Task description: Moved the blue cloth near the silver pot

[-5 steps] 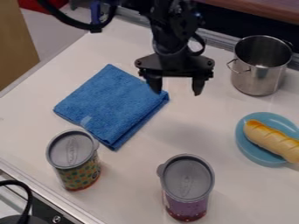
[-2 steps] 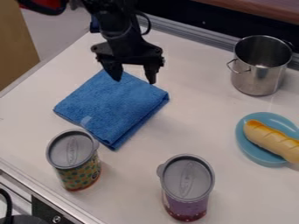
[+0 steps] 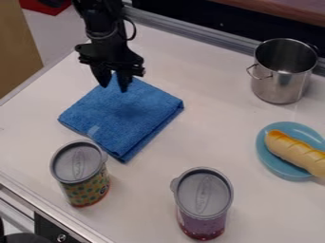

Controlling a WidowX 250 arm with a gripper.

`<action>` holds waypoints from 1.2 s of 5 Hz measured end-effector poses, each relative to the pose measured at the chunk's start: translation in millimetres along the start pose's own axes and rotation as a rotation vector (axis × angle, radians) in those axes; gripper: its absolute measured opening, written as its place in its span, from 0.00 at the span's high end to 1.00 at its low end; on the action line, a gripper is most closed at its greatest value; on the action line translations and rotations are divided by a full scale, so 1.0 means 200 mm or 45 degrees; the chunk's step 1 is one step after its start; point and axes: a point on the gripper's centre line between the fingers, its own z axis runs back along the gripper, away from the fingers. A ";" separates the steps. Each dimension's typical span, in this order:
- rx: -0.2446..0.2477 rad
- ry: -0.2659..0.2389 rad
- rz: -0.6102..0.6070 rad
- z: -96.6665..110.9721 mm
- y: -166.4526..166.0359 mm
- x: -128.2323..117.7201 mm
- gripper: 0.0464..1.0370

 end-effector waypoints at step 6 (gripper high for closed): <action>-0.134 0.104 -0.171 -0.22 -0.02 -0.11 0.99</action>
